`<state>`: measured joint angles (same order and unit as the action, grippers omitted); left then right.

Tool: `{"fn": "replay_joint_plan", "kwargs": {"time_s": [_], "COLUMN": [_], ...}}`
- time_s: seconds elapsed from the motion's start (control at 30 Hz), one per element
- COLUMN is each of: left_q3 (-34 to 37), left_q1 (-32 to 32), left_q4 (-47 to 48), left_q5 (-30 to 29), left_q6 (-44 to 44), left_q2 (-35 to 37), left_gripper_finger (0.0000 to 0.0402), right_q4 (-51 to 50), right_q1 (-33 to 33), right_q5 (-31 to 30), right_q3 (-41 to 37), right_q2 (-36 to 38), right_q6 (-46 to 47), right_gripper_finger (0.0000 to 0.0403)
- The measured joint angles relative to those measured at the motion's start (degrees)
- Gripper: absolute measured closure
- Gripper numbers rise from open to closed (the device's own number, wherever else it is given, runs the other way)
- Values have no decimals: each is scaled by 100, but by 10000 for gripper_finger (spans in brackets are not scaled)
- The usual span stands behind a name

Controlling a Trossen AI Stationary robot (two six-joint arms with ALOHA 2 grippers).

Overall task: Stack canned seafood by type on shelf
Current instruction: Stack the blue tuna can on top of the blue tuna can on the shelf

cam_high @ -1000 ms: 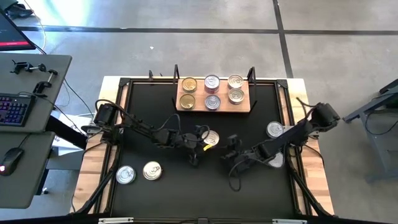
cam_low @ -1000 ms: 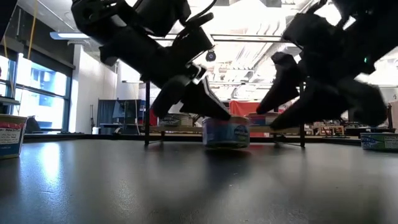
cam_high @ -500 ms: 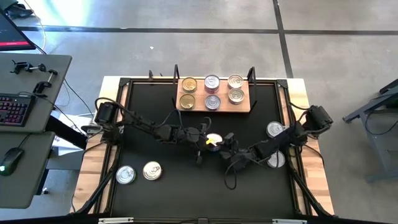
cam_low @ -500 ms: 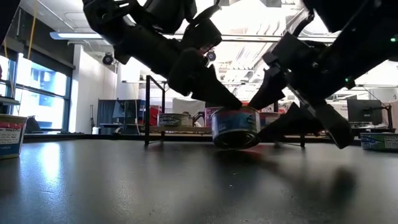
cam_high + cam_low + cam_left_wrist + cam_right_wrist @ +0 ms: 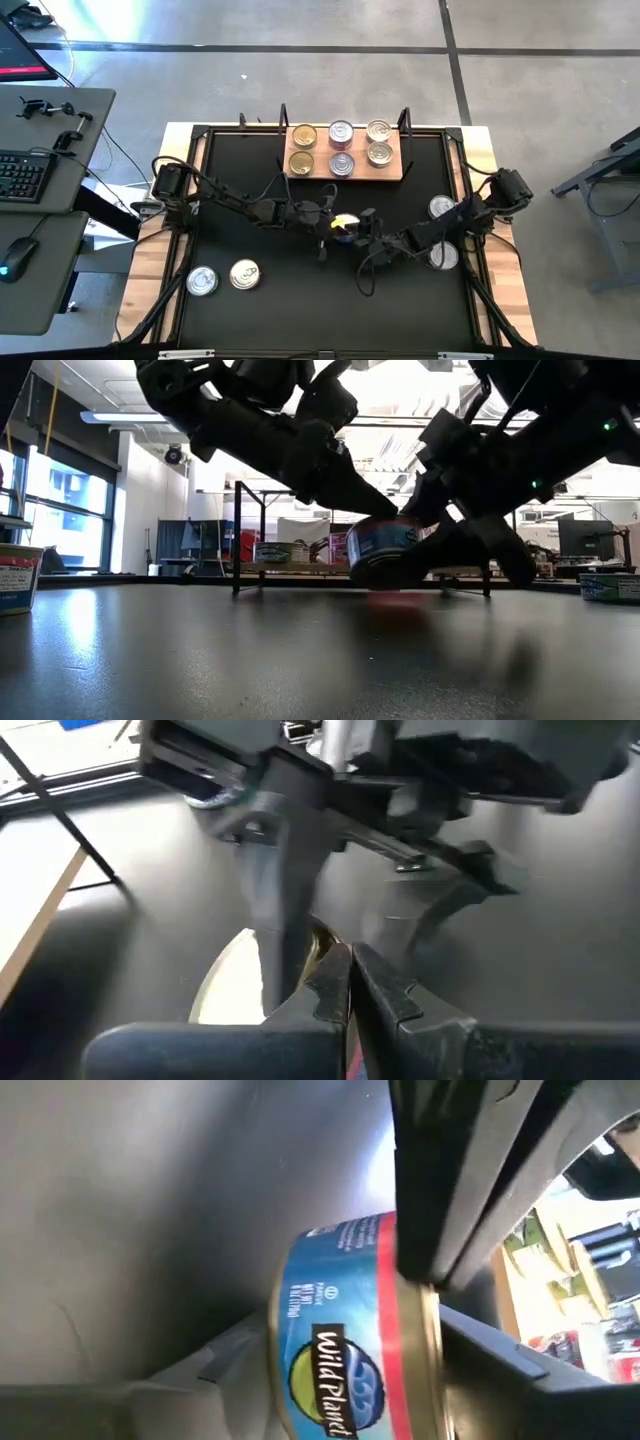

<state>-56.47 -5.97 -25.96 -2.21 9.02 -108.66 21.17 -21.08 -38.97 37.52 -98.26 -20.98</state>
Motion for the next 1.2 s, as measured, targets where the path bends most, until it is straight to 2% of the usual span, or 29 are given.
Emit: {"fn": "replay_joint_plan", "kwargs": {"time_s": [0.13, 0.27, 0.43, 0.5, 0.6, 0.7, 0.83, 0.97, 1.1, 1.2], "left_q3": [-2, -13, 31, 207, 556, 929, 1246, 1283, 1283, 1283], "left_q1": [-1, -20, -58, -132, -339, -556, -859, -1162, -1436, -1563], "left_q4": [163, 1193, 2715, 2758, 2244, 1524, 1039, 1504, 1676, 1661], "left_q5": [-162, -470, -1275, -1735, -2161, -2275, -2397, -2738, -3212, -3499], "left_q6": [-123, -255, -1217, -1475, -1673, -1838, -1872, -2179, -2243, -2241], "left_q2": [85, 488, 834, 853, 841, 846, 846, 844, 844, 844], "left_gripper_finger": [392, 375, 365, 366, 367, 366, 367, 367, 367, 367], "right_q4": [-55, -816, -2800, -3865, -5437, -6866, -7288, -6637, -5631, -5343], "right_q1": [-99, -303, -449, -455, -242, 269, 1450, 2870, 4099, 4776], "right_q5": [-31, -468, -851, -963, -1063, -1100, -941, -229, -37, 396], "right_q3": [8, 3, 526, 934, 1893, 2911, 3623, 3541, 3224, 3045], "right_q2": [4, 208, 889, 1103, 1273, 1296, 1298, 1289, 1281, 1279], "right_q6": [882, 1454, 2417, 2633, 2775, 2814, 1712, 449, -531, -834], "right_gripper_finger": [236, 235, 235, 235, 235, 235, 235, 235, 235, 235]}}
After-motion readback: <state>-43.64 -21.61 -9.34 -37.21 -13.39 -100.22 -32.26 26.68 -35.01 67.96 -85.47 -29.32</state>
